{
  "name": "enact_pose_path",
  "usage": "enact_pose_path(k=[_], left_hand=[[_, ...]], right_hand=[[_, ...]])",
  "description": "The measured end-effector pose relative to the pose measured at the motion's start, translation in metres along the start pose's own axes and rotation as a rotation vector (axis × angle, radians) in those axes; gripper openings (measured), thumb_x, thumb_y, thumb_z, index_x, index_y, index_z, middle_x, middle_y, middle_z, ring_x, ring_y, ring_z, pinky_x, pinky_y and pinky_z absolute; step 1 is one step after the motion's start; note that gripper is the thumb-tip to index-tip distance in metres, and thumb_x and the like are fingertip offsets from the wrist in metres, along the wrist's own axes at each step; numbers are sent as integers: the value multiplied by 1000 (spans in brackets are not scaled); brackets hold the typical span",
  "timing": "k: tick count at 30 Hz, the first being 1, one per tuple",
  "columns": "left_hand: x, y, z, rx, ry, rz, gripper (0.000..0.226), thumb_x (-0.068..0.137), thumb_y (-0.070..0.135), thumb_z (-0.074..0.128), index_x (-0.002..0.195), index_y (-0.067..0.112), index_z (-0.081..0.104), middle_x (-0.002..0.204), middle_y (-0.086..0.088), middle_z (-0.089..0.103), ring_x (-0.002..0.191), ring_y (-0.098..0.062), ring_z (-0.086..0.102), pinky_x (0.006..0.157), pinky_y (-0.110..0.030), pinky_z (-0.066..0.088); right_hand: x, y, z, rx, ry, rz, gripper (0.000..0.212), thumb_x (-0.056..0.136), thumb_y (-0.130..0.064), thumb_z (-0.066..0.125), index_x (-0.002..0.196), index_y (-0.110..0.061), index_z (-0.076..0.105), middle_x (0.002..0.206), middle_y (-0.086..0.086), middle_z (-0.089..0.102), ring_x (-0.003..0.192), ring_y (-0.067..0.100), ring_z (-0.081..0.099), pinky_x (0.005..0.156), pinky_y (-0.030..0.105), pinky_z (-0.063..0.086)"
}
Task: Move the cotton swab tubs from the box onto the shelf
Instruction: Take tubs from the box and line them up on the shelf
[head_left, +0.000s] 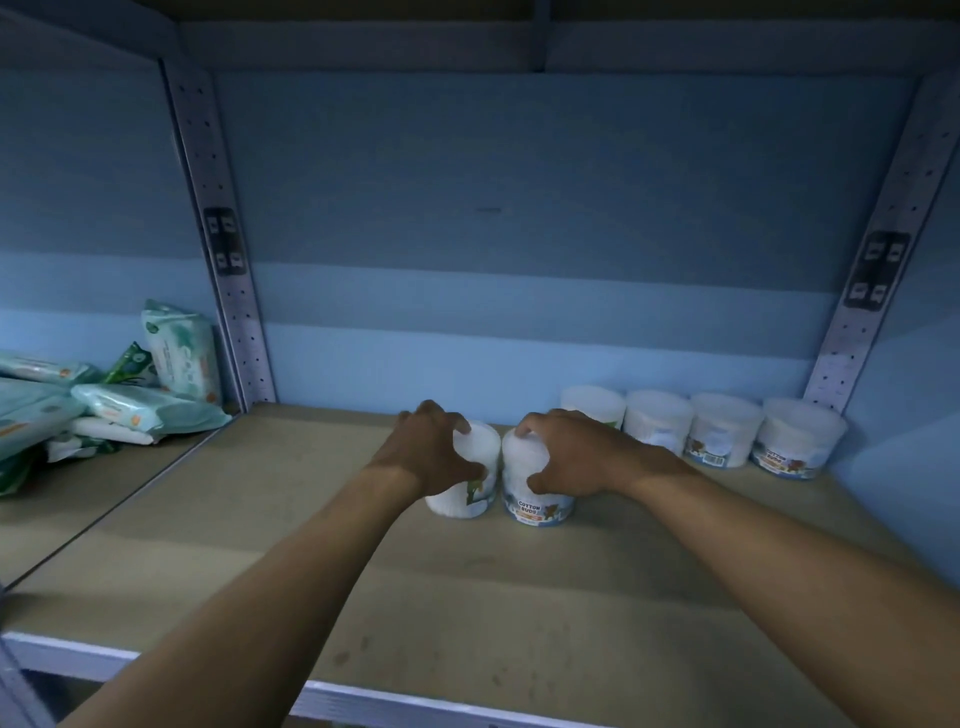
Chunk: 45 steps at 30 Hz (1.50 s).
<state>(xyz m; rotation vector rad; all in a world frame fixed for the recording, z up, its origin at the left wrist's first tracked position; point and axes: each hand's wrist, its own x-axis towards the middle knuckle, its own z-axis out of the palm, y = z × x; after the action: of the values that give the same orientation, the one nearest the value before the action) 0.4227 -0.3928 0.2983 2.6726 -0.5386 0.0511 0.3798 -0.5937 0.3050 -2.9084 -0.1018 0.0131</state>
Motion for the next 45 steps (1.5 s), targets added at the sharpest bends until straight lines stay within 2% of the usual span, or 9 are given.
enact_pose_path(k=[4,11,20,28,33,37,40,42,45], left_hand=[[30,-3,2,16,6,4,59,76,42,77,130,25,60,136,-4,48,125,-27,47,101,-36,45],[74,-4,13,49,23,20,62,78,47,74,134,24,57,134,-5,52,125,-29,46,102,-39,45],[110,-11,23,82,40,-12,64,86,49,65,143,24,47,141,-6,45,131,-30,39,104,-37,39],[124,-12,29,78,65,-25,64,85,52,64,141,24,48,139,-7,46,130,-30,40,103,-38,40],[128,-13,31,70,63,-8,65,84,53,65,140,24,49,138,-7,46,128,-29,44,101,-38,43],[123,-12,24,49,38,12,67,83,53,67,139,20,50,140,-7,47,127,-29,48,101,-39,45],[90,-21,2,17,83,26,58,82,48,69,125,11,57,133,-9,54,117,-31,55,95,-41,49],[84,-28,1,5,111,47,55,85,44,67,131,16,55,139,-5,50,123,-27,52,99,-39,47],[58,-37,-16,33,134,73,50,87,40,65,133,23,55,139,-1,49,123,-23,52,99,-35,46]], right_hand=[[29,6,2,-18,13,22,68,81,-30,71,143,-28,43,132,0,48,120,21,50,90,34,46],[64,20,1,-16,32,48,71,81,-28,72,144,-28,40,138,0,45,120,20,52,90,34,48],[91,27,4,17,35,42,69,82,-29,73,141,-31,38,139,-1,41,122,21,49,95,39,49],[111,31,8,8,60,74,71,82,-24,73,142,-28,36,139,1,42,120,23,51,90,36,48],[115,32,8,-1,48,80,71,83,-23,72,143,-27,35,141,2,41,121,24,51,87,34,46],[114,32,5,25,55,86,79,86,-24,68,153,-25,27,154,3,32,134,24,44,101,39,46],[88,6,-5,28,79,2,81,87,-26,64,156,-26,22,160,-1,23,139,21,39,103,36,42],[82,3,-3,24,96,-31,77,87,-26,62,155,-27,25,159,-3,24,138,19,39,99,32,40],[70,-12,1,71,109,-82,70,86,-23,60,150,-30,33,153,-4,32,128,18,48,99,36,45]])
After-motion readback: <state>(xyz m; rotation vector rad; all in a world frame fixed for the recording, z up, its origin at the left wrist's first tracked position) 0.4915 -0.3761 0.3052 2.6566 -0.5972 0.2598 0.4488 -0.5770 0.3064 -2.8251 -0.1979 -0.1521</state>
